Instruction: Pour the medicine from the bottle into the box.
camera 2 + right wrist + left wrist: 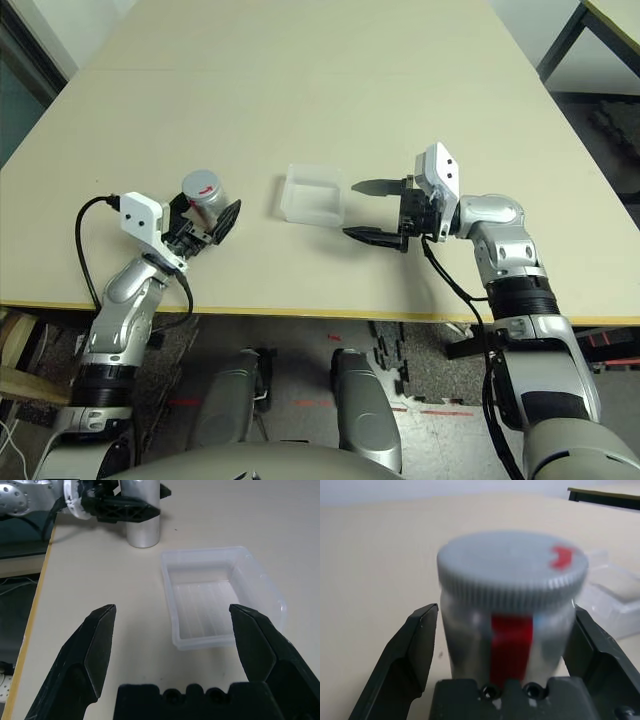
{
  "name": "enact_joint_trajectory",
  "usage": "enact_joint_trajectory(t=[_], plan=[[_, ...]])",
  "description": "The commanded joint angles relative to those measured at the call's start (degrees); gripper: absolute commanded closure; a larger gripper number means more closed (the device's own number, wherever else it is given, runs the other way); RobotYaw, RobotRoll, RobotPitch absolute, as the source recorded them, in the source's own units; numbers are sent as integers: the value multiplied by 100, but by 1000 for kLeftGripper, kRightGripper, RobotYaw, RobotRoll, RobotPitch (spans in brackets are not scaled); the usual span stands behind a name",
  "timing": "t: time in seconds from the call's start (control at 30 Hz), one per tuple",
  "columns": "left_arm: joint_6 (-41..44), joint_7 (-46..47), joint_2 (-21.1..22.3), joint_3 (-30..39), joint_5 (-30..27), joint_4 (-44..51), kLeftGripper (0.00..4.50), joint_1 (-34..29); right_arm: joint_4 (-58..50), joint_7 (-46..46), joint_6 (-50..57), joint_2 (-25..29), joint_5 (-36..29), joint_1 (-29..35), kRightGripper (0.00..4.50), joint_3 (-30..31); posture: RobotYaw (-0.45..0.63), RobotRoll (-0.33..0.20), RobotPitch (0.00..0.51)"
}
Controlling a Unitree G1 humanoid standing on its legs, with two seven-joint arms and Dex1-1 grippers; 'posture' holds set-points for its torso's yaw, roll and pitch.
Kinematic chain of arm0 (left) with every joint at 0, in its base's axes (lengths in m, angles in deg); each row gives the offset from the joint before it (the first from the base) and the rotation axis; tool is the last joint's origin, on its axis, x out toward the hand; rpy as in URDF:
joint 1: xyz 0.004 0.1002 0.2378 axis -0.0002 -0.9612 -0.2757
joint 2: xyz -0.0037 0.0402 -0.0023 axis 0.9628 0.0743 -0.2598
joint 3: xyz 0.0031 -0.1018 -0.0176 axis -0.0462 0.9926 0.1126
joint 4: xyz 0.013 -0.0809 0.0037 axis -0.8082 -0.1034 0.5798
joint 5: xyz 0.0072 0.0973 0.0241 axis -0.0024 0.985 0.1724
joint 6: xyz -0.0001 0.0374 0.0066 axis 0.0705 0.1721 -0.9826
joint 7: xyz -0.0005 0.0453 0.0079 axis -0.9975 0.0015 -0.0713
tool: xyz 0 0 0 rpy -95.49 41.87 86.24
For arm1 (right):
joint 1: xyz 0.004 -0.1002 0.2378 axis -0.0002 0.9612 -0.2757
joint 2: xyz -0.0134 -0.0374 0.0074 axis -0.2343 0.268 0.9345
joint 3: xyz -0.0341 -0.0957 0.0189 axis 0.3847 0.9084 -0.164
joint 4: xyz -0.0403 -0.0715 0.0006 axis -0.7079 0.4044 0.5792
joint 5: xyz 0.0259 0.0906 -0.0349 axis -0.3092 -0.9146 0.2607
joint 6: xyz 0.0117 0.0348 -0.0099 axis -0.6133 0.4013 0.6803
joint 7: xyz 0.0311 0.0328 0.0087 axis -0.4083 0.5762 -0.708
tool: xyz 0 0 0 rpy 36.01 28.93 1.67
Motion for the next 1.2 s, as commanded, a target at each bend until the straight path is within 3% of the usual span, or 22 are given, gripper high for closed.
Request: enact_joint_trajectory(t=[0.03, 0.2, 0.3, 0.37, 0.4, 0.83, 1.2], plan=[[-100, -46, -31, -110, 112, -241, 19, 99, -148, 28, -30, 69, -9, 117, 0, -34, 8, 0, 163], [-126, -111, -32, -200, 160, -380, 179, 197, -210, 80, -21, 77, -20, 152, 0, -36, 2, 0, 162], [-97, -170, -17, -253, 158, -376, 911, 187, -221, 106, -24, 84, -25, 155, 0, -39, -1, 0, 163], [-98, -168, -9, -257, 153, -382, 1670, 191, -217, 119, -27, 84, -26, 154, 0, -42, -1, 0, 165], [-102, -164, -5, -251, 153, -398, 1790, 202, -218, 124, -26, 82, -26, 155, 0, -42, -1, 0, 165], [71, -321, 114, -39, -177, -147, 1787, 276, -311, 236, 394, 19, -274, 0, 0, -107, -3, 0, 164], [1368, -792, 51, -14, -1279, 494, 1787, 820, -675, 167, 2026, -191, -904, -878, 0, -14, -22, 0, 141]])
